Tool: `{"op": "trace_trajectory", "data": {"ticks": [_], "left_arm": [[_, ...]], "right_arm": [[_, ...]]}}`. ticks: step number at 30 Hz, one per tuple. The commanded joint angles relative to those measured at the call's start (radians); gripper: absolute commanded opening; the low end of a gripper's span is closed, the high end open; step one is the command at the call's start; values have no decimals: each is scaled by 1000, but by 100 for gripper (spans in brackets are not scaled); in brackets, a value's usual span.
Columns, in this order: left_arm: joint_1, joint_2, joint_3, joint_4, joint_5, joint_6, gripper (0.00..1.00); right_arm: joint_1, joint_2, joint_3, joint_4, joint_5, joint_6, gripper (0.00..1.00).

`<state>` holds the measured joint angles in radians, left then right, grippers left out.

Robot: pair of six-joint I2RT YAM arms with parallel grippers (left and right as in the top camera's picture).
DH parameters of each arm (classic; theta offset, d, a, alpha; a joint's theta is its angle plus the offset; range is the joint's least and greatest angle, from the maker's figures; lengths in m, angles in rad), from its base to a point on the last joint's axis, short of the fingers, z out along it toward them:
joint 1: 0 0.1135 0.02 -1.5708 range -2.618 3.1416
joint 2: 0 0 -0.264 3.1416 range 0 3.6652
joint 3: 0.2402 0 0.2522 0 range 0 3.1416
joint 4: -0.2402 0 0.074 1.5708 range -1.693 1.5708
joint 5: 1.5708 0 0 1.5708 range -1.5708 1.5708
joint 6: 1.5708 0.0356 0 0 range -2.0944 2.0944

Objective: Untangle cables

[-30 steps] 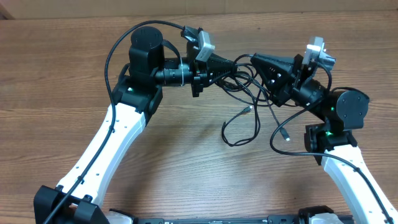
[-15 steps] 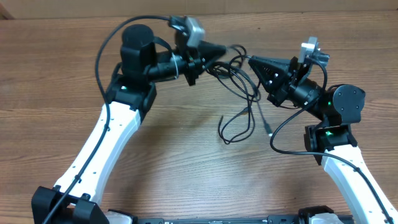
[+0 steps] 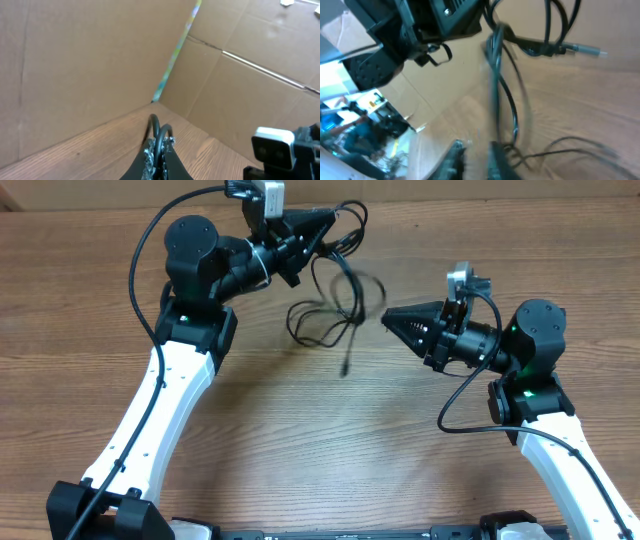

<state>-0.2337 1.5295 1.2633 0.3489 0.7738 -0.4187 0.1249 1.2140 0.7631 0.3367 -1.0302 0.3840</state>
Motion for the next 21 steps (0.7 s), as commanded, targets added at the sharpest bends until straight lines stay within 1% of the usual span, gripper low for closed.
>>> {"op": "trace_trajectory", "data": {"ticks": [1, 2, 3, 4, 8, 11, 13, 15, 16, 17, 21], "left_arm": [[3, -13, 11, 27, 36, -39, 4], [3, -13, 11, 26, 40, -38, 4], [3, -13, 11, 24, 40, -38, 4], [3, -13, 11, 24, 47, -36, 4], [3, -13, 11, 30, 104, -3, 4], [3, -13, 11, 21, 93, -4, 4], [2, -13, 11, 21, 79, -15, 4], [-6, -13, 11, 20, 42, -44, 4], [-16, -13, 11, 19, -6, -84, 4], [-22, -13, 11, 18, -27, -97, 4], [-59, -13, 11, 14, -125, -113, 4]], "right_arm": [[-3, -5, 13, 0, 0, -45, 35], [-3, -5, 13, 1, 18, -45, 57], [-3, -5, 13, 2, 27, -45, 65], [-3, -5, 13, 6, 35, -45, 68], [-3, -5, 13, 46, 34, -45, 70], [-1, -5, 13, 84, 34, -39, 70], [1, -5, 13, 98, 34, -2, 70], [1, -5, 13, 100, 34, 76, 74], [1, -5, 13, 100, 34, 156, 79], [1, -5, 13, 100, 34, 207, 80], [1, -5, 13, 127, 33, 413, 80]]}}
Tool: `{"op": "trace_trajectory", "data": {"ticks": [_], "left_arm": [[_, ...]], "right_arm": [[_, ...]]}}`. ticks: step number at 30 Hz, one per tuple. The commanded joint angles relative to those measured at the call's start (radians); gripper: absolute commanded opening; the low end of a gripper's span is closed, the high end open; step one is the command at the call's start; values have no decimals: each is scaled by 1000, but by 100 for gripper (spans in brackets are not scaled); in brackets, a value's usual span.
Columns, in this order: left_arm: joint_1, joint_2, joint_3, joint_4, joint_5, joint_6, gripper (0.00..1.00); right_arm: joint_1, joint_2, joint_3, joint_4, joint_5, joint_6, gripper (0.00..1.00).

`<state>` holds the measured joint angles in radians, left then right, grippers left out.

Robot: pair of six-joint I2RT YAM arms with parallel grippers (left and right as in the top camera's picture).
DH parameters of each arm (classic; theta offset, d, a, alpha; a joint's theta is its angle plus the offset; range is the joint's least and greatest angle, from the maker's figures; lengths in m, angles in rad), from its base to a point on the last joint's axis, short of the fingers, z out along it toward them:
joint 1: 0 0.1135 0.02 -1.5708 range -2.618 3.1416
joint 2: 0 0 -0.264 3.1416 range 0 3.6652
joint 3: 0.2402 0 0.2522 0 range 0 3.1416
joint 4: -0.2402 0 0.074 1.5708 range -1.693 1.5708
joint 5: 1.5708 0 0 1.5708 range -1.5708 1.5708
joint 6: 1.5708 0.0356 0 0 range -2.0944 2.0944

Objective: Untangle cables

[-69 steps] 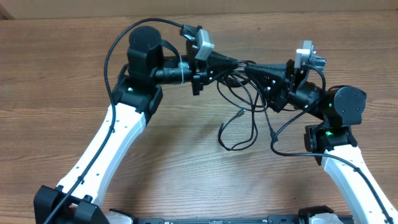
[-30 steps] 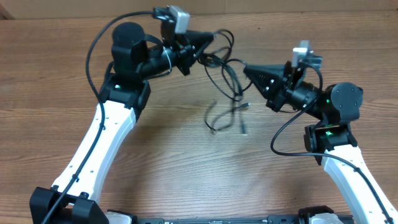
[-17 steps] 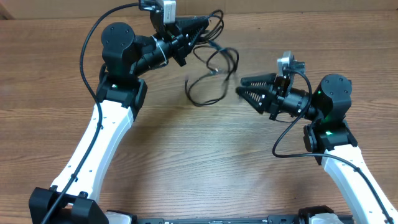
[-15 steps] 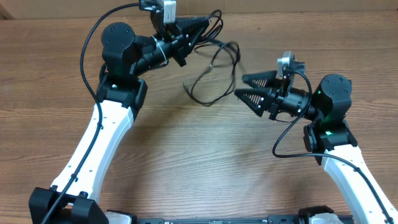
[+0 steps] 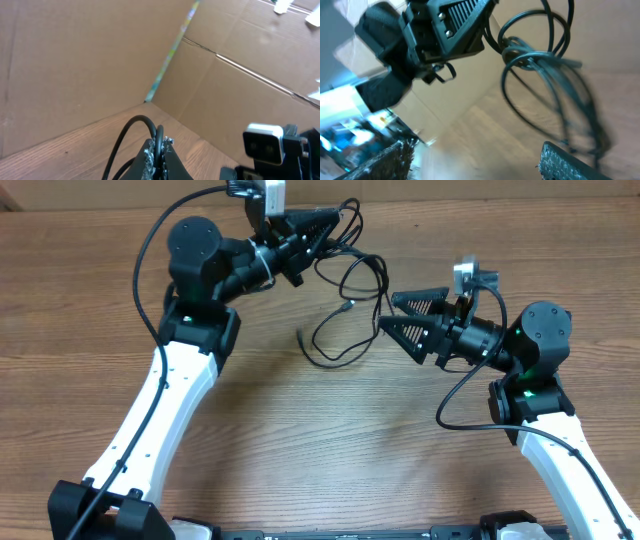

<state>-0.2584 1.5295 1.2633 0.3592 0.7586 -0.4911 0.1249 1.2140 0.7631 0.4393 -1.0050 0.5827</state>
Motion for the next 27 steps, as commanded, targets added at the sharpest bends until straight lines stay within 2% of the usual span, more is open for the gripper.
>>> {"op": "trace_trajectory", "data": {"ticks": [1, 9, 18, 23, 27], "left_arm": [[-46, -13, 11, 4, -132, -40, 4], [-126, -13, 11, 4, -244, -41, 4], [-195, -13, 11, 5, -254, -75, 4], [-201, -13, 11, 5, -236, -141, 4], [-201, -13, 11, 5, -234, -200, 4]], "right_arm": [[2, -5, 13, 35, 8, 253, 80], [61, -5, 13, 97, 41, 282, 80], [97, -5, 13, 95, 199, 283, 80], [97, -5, 13, 89, 276, 282, 79], [97, -4, 13, 43, 362, 281, 72]]}}
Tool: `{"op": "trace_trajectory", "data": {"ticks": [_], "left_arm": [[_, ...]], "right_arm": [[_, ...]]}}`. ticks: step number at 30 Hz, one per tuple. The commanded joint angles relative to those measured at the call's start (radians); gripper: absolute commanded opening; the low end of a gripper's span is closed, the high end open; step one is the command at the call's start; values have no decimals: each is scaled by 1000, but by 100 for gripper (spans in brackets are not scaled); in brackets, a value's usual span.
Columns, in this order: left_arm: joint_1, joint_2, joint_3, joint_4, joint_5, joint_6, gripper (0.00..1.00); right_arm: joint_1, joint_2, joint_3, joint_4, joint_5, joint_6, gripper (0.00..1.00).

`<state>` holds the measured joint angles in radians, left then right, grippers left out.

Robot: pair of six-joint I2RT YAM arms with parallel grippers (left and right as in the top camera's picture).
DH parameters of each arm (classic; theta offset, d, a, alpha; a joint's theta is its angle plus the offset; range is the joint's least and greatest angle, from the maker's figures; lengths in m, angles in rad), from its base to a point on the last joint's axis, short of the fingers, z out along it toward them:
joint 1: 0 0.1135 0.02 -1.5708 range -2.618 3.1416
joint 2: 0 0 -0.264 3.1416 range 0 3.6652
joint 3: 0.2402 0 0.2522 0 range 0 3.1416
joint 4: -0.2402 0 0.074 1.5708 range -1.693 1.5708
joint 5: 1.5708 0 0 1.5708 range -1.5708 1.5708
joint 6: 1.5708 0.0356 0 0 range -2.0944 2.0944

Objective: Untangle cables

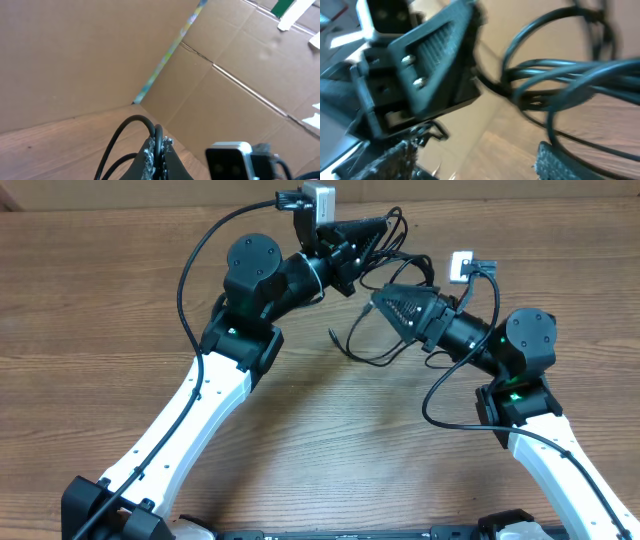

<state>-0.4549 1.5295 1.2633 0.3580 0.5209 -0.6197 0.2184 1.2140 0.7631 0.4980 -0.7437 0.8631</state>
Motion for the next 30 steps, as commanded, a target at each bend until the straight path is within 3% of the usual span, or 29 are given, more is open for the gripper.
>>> {"op": "trace_trajectory", "data": {"ticks": [1, 6, 16, 20, 27, 30], "left_arm": [[-5, -13, 11, 6, 4, -91, 4], [-5, -13, 11, 6, 30, -216, 4], [-17, -13, 11, 6, 56, -217, 4], [-15, -13, 11, 0, 8, -132, 4], [6, -13, 11, -40, -217, 24, 4], [11, -13, 11, -46, -252, 21, 4]], "right_arm": [[4, -4, 13, -33, 140, 1, 70], [4, 0, 13, -33, 227, 1, 62], [4, 6, 13, -25, 226, -2, 62], [4, 6, 13, -25, 202, -2, 61], [-21, 6, 13, -97, 216, -2, 61], [-27, 6, 13, -124, 215, 6, 63]]}}
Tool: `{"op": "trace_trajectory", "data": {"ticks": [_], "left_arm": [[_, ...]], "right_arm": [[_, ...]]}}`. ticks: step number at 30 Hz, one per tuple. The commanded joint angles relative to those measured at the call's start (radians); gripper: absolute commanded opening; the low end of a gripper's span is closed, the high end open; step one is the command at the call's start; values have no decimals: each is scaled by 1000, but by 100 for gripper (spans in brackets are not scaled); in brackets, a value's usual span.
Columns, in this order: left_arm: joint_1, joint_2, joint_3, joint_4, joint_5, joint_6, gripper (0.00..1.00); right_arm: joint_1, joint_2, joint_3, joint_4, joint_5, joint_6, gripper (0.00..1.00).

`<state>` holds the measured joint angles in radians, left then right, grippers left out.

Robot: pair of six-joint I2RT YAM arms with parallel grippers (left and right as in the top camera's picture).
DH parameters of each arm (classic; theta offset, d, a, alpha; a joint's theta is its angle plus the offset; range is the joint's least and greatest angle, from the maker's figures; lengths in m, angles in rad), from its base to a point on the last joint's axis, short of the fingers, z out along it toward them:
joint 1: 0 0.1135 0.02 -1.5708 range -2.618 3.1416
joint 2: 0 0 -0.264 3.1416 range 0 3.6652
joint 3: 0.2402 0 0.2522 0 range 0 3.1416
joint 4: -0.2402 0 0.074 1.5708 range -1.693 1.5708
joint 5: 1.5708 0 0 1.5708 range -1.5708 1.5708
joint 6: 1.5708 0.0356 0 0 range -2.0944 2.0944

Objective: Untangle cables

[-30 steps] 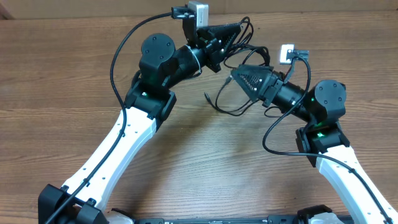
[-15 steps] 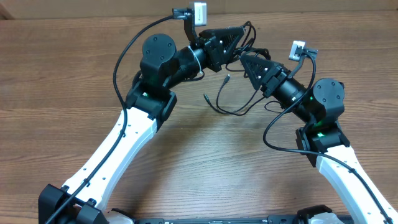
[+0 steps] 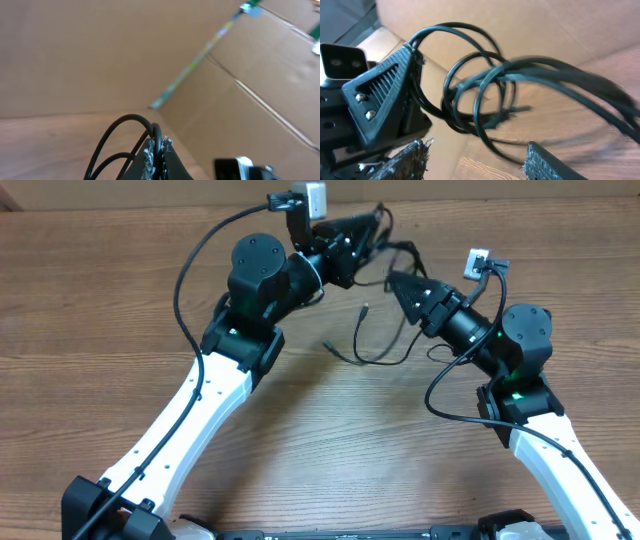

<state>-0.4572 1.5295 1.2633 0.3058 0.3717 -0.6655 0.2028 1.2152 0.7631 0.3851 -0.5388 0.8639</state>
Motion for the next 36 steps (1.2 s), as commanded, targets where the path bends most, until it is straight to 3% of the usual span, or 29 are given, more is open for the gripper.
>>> {"op": "trace_trajectory", "data": {"ticks": [1, 9, 14, 26, 36], "left_arm": [[12, -13, 11, 6, -102, 58, 4], [-41, -13, 11, 15, -101, 7, 4], [-66, -13, 11, 35, -80, -101, 4], [-67, -13, 11, 51, 112, -143, 4], [-67, -13, 11, 51, 141, -155, 4]], "right_arm": [[-9, 5, 13, -13, 2, 19, 64], [34, 5, 13, 78, -58, 57, 65], [47, 8, 13, 84, -37, 56, 66], [47, 75, 13, 105, 83, 53, 64], [43, 77, 13, 107, 95, 44, 52]]}}
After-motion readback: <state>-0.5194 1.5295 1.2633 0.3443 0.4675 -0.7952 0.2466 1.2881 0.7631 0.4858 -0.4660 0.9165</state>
